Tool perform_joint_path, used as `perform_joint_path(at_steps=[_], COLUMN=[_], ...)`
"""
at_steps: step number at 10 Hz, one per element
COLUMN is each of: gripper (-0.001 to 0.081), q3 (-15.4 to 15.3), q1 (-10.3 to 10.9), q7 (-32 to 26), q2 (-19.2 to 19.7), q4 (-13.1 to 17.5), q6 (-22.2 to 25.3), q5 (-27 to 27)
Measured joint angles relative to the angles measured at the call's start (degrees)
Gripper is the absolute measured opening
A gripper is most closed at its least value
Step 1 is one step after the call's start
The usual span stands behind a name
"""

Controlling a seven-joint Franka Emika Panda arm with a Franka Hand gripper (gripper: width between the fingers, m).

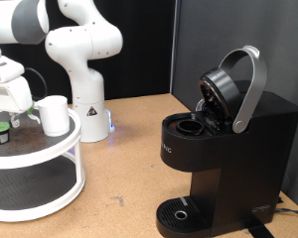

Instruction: Make a cup of coffee with the keurig machine

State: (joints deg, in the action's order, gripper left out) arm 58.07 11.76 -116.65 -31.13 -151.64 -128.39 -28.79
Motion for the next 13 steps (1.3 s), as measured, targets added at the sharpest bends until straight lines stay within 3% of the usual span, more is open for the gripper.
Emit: perform_joint_path(at_steps=[3, 4, 5, 6, 11, 13], gripper=[0.0807, 0.0675, 0.0675, 0.0498, 0.0484, 0.0484], q3=[0.6, 0.8, 1.2, 1.4, 1.9, 1.4], q1=[0.5, 0.7, 1.0, 1.2, 2.3, 2.6], q7=[0.0, 0.0, 0.0, 0.0, -0.1, -2.7], q2=[1.0, 1.4, 1.8, 2.1, 2.6, 0.6], q4=[0.1, 0.2, 0.3, 0.4, 2.5, 6.4], q6=[0.0, 0.0, -0.1, -0.4, 0.6, 8.1], q5=[0.0, 0.1, 0.2, 0.3, 4.1, 8.6])
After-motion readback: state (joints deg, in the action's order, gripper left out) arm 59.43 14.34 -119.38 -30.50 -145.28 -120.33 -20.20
